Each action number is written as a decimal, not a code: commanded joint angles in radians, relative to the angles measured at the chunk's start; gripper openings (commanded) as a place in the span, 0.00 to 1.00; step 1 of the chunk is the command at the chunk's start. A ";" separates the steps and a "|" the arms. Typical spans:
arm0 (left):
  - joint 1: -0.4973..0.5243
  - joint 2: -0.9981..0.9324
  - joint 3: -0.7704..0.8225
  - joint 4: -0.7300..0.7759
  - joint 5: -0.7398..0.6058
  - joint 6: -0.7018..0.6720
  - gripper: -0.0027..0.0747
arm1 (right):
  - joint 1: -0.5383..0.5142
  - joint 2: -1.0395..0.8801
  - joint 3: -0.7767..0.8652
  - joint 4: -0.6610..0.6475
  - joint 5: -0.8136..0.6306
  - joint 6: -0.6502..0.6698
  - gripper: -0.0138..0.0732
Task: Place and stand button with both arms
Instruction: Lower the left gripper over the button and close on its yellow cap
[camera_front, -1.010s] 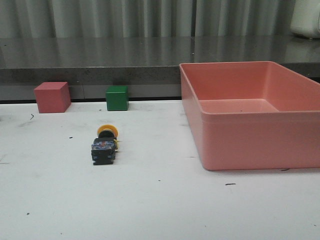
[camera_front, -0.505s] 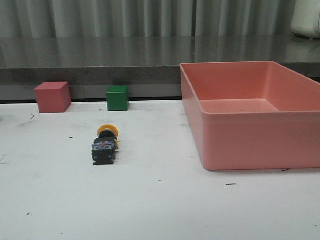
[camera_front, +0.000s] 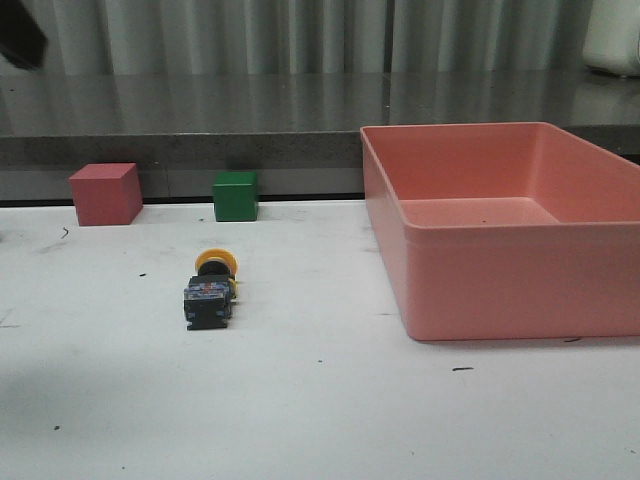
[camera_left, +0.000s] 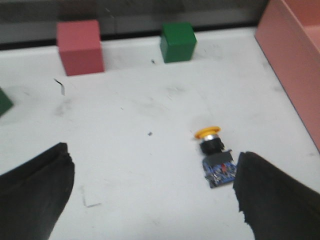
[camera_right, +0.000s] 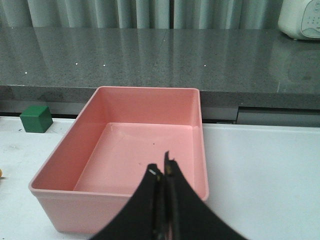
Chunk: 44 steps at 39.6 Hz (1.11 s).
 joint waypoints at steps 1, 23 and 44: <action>-0.065 0.092 -0.117 -0.023 0.032 -0.001 0.83 | -0.005 0.007 -0.025 -0.008 -0.080 -0.010 0.08; -0.101 0.724 -0.718 -0.155 0.633 -0.101 0.83 | -0.005 0.007 -0.025 -0.008 -0.080 -0.010 0.08; -0.101 1.038 -1.056 -0.172 0.810 -0.106 0.83 | -0.005 0.007 -0.025 -0.008 -0.080 -0.010 0.08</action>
